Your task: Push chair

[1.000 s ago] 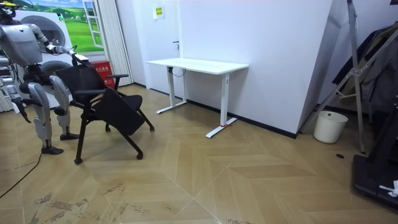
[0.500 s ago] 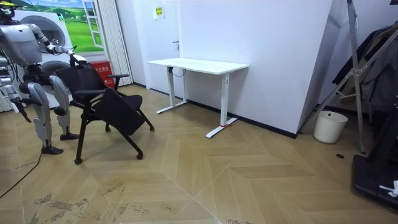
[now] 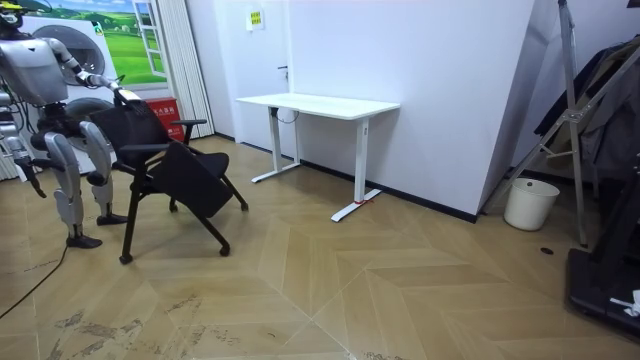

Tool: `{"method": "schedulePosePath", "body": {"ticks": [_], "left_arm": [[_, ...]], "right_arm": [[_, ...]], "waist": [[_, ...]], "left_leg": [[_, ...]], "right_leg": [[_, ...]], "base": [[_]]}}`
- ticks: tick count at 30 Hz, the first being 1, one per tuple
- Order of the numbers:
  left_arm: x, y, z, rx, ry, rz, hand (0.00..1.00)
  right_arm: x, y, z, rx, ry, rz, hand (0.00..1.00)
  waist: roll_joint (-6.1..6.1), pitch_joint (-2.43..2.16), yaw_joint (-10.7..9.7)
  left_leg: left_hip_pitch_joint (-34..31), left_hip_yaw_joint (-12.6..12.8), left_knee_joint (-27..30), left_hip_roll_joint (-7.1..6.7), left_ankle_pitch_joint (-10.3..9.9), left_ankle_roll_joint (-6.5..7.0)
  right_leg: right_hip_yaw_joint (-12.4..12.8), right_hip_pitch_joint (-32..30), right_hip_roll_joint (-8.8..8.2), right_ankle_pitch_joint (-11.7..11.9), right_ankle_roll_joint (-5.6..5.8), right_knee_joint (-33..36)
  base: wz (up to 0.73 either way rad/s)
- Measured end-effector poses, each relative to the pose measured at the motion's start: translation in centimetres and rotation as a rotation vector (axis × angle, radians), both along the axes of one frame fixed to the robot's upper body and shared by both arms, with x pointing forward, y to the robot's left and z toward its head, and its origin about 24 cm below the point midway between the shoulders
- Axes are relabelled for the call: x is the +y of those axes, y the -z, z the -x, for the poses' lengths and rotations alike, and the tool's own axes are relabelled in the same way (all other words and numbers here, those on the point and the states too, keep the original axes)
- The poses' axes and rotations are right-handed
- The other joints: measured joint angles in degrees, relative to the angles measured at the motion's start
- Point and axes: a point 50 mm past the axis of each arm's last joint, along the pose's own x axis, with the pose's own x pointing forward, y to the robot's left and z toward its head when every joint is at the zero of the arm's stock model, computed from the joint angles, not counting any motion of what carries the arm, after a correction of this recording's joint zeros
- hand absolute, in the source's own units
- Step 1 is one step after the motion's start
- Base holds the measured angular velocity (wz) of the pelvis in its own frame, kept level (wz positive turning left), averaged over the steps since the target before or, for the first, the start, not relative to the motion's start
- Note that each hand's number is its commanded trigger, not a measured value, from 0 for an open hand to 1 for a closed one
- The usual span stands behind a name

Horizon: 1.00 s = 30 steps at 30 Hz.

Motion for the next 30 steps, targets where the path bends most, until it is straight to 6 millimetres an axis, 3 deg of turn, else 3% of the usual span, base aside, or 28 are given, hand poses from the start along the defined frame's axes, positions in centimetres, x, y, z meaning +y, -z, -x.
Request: {"method": "schedulePosePath", "body": {"ticks": [21,30], "left_arm": [[-0.6,0.9,-0.2,-0.097,0.009,-0.020,1.00],[-0.5,0.7,0.0,-0.129,0.008,-0.038,1.00]], "right_arm": [[-0.3,-0.1,0.1,0.001,0.020,0.020,0.00],[-2.6,-1.2,-1.6,0.030,-0.210,0.177,0.00]], "waist": [[0.24,-0.07,0.0],[-1.23,-0.33,0.0]], "left_leg": [[0.1,0.1,0.1,-0.03,0.0,0.00],[-0.1,0.1,0.2,-0.04,0.0,0.00]], "right_leg": [[0.7,-0.1,0.12,0.0,-0.01,0.2],[0.8,-0.1,0.12,0.0,0.00,0.3]], "base": [[0.00],[0.00]]}}
